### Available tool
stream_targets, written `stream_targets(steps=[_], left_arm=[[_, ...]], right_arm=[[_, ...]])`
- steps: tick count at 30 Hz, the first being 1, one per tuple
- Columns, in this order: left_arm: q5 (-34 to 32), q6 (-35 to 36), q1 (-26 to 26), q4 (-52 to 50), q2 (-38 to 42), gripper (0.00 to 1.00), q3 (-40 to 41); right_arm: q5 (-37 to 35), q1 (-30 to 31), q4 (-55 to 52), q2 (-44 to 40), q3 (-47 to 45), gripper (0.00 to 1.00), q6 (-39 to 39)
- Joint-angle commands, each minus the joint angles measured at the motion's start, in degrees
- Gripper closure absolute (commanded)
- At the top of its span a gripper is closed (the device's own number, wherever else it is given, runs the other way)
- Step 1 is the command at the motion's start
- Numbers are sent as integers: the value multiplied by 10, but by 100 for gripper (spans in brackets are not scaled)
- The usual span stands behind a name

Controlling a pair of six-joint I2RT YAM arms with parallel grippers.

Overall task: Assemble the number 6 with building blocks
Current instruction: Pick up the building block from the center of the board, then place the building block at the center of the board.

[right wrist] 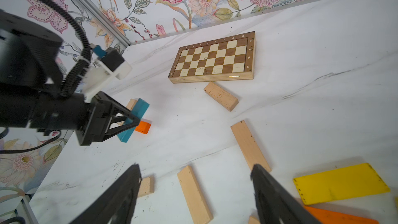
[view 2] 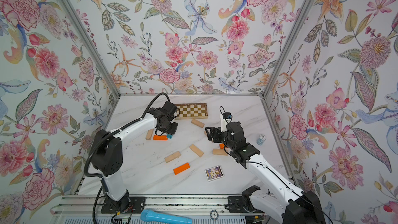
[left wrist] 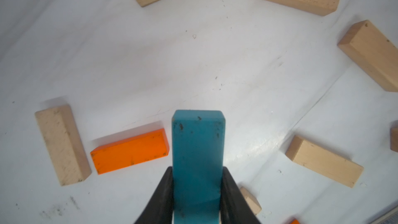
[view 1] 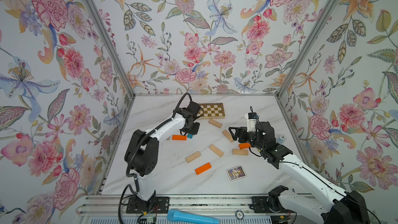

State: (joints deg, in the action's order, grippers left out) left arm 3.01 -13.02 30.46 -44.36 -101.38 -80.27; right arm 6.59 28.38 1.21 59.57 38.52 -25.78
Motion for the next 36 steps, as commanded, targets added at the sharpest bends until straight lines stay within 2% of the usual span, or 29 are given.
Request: stream_targets(steps=[1,7,14,20,29,36], left_arm=[[6,-30,-22,-9,61,78,92],[14,-54,-54,7,146,79,201],[10,-53,-79,19,168,79,255],[-35,-26,-105,2,156,79,259],[-46,-3,-149,8,130,78,255],[-27,-1,-172,31,90,78,262]], right_arm=[[-14,17,20,0,-12,18,2],[-25,58,30,28,-2,18,2],[-29,76,36,39,1,18,2],[-31,85,42,40,2,18,3],[-35,88,51,40,2,18,13],[-40,89,62,49,-1,18,23]])
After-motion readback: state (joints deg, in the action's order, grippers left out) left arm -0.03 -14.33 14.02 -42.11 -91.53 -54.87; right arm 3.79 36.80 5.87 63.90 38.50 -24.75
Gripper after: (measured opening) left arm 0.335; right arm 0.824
